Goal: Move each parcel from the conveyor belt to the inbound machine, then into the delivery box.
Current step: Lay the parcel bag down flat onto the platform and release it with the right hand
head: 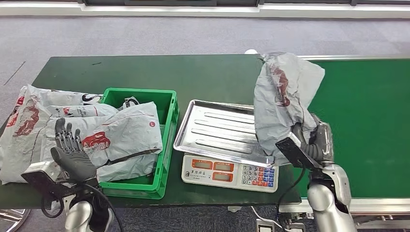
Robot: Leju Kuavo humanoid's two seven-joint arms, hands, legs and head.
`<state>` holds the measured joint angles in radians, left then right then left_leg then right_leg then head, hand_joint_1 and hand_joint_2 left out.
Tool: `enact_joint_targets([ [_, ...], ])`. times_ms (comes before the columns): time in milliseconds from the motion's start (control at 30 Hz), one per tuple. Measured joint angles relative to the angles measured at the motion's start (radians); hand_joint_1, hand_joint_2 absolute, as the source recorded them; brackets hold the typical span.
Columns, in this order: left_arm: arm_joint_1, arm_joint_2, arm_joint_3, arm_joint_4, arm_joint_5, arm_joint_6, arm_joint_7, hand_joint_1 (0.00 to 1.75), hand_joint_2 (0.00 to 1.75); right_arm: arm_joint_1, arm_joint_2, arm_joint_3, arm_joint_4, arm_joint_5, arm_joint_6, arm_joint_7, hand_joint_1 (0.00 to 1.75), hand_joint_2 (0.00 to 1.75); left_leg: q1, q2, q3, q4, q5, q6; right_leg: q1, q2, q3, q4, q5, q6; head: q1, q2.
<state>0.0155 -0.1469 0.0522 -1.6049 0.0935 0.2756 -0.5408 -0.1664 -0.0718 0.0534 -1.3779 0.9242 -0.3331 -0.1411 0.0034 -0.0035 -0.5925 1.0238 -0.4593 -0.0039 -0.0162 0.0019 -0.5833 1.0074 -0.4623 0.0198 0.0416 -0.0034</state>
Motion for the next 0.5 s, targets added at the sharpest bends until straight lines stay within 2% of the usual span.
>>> enact_joint_targets([
  [233, -0.015, 0.002, -0.03, 0.025, -0.001, 0.002, 0.03, 0.0, 0.0, -0.065, 0.036, 0.047, 0.133, -0.018, 0.034, -0.003, 1.75, 1.75, 0.0, -0.001, -0.001, 0.0, 0.0, 0.0, 0.0, -0.001, 0.0, 0.0, 0.0, 0.0, 0.0, 0.0],
  [500, -0.017, 0.003, -0.044, 0.037, -0.002, 0.002, 0.035, 0.0, 0.0, -0.079, 0.054, 0.056, 0.185, -0.02, 0.037, -0.006, 1.75, 1.75, 0.0, -0.002, -0.002, 0.0, 0.0, 0.0, 0.0, -0.002, -0.001, 0.0, 0.0, 0.0, 0.0, 0.0],
])
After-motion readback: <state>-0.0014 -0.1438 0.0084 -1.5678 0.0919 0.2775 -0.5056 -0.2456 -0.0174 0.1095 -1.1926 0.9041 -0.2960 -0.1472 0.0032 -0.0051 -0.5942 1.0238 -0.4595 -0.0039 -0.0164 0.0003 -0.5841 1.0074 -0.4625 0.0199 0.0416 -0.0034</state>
